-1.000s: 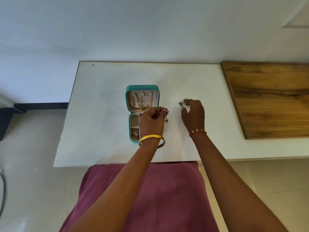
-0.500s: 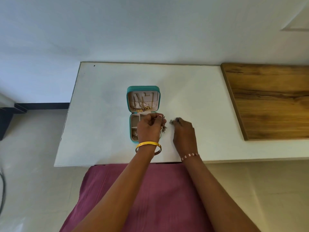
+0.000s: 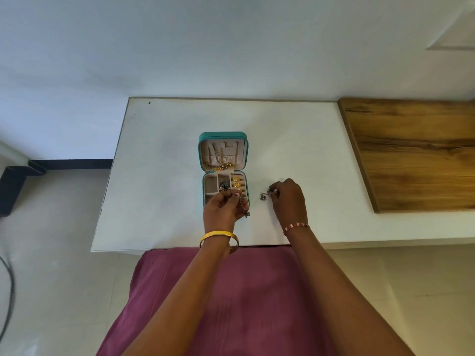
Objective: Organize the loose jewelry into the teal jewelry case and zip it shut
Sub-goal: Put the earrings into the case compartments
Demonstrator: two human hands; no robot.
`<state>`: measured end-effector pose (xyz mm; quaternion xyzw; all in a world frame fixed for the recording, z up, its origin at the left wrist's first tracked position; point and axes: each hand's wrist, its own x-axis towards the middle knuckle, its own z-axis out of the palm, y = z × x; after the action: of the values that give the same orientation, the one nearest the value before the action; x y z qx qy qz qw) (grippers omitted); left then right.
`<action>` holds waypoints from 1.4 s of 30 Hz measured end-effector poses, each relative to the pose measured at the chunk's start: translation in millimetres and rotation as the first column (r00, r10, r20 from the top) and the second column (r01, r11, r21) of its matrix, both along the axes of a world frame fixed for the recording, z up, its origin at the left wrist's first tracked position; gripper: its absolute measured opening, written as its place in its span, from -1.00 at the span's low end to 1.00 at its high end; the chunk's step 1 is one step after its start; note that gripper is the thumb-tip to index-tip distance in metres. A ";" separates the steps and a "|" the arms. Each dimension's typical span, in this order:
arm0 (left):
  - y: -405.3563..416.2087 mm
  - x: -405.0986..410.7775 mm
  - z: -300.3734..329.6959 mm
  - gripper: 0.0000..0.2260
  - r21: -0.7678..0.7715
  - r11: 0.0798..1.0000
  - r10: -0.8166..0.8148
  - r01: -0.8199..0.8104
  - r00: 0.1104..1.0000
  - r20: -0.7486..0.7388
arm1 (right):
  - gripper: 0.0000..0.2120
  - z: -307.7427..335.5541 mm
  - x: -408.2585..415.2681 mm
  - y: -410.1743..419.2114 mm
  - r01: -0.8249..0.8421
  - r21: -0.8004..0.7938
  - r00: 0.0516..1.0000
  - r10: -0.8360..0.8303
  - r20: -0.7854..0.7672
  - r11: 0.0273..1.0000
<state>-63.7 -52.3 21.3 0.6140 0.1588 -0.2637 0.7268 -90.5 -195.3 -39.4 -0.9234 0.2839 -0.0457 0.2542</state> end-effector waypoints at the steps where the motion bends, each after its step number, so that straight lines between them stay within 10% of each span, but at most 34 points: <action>1: 3.1 -1.2 -0.1 -0.80 -0.006 1.000 0.008 -0.008 1.000 -0.013 | -0.83 0.6 1.3 0.8 -0.006 -0.012 1.000 0.006 -0.021 1.000; 11: 42.8 -5.1 7.5 -0.86 -0.074 0.992 0.096 -0.104 0.990 -0.100 | -0.94 27.0 -3.7 18.6 0.116 0.285 0.952 -0.189 0.242 0.951; 16: 58.0 0.0 16.6 -0.88 -0.145 0.975 0.154 -0.169 0.982 -0.107 | -0.93 56.8 5.4 38.8 0.147 0.808 0.839 -0.504 0.203 0.571; 22: 71.9 13.6 22.2 -0.87 -0.176 0.959 0.204 -0.222 0.973 -0.112 | -0.90 81.5 27.2 66.0 -0.018 0.956 0.846 -0.505 0.171 0.293; 32: 83.3 28.4 12.4 -0.88 -0.139 0.957 0.235 -0.253 0.963 -0.134 | -0.93 54.9 66.3 93.2 0.069 0.513 0.992 -0.115 0.059 0.856; 42: 82.0 29.0 5.7 -0.89 -0.092 0.978 0.177 -0.188 0.977 -0.118 | -0.86 66.4 55.2 93.2 0.005 0.397 0.987 -0.067 0.144 0.918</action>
<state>-34.8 29.7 27.0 0.5434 0.2402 -0.2365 0.7688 -35.3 -102.1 26.9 -0.8413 0.2837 -0.0636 0.4558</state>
